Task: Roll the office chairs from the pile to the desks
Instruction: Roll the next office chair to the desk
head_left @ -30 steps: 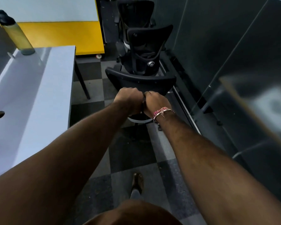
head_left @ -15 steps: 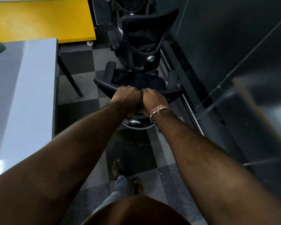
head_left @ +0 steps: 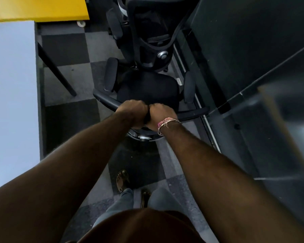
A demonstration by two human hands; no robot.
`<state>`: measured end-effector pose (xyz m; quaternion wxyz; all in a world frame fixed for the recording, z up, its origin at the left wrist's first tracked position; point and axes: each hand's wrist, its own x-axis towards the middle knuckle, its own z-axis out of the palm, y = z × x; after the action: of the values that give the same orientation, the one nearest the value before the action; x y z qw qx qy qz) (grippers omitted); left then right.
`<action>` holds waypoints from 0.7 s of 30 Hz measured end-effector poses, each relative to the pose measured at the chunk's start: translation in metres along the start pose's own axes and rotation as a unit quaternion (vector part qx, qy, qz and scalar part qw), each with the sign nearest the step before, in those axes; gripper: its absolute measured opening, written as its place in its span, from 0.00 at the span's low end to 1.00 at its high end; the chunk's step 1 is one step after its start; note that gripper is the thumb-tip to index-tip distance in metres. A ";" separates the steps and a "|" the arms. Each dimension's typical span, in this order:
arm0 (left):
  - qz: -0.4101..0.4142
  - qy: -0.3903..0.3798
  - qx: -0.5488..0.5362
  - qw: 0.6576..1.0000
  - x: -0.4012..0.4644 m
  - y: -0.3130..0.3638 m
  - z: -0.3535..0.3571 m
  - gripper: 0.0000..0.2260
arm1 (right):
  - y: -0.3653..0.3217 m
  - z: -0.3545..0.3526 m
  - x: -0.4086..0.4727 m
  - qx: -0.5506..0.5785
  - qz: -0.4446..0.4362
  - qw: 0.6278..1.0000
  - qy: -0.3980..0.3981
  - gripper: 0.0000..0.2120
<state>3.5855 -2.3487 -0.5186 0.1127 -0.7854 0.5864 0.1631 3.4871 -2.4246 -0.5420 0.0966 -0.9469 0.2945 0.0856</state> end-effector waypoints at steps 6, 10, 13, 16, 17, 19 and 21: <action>-0.022 -0.037 0.027 0.999 0.023 0.001 0.004 0.11 | 0.012 0.014 0.015 -0.013 -0.034 0.999 -0.009 0.11; -0.061 -0.039 0.025 0.997 0.027 0.012 0.008 0.09 | 0.026 0.011 0.016 -0.034 -0.090 0.995 -0.009 0.11; -0.096 -0.037 0.023 0.994 0.025 0.027 0.009 0.07 | 0.037 0.009 0.010 -0.048 -0.128 0.991 0.000 0.12; -0.128 -0.040 0.026 0.991 0.021 0.050 0.013 0.08 | 0.052 0.010 0.000 -0.054 -0.156 0.986 -0.003 0.11; -0.140 -0.038 0.022 0.989 0.020 0.060 0.016 0.08 | 0.058 0.010 -0.005 -0.058 -0.169 0.984 -0.004 0.12; -0.157 -0.035 0.017 0.987 0.019 0.076 0.019 0.07 | 0.071 0.010 -0.013 -0.065 -0.191 0.979 -0.001 0.12; -0.179 -0.037 0.002 0.983 0.014 0.096 0.023 0.06 | 0.083 0.012 -0.024 -0.073 -0.215 0.974 -0.004 0.12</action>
<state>3.4945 -2.3806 -0.5439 0.1636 -0.8707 0.4324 0.1681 3.4188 -2.4756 -0.5589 0.0444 -0.9922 0.0767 0.0882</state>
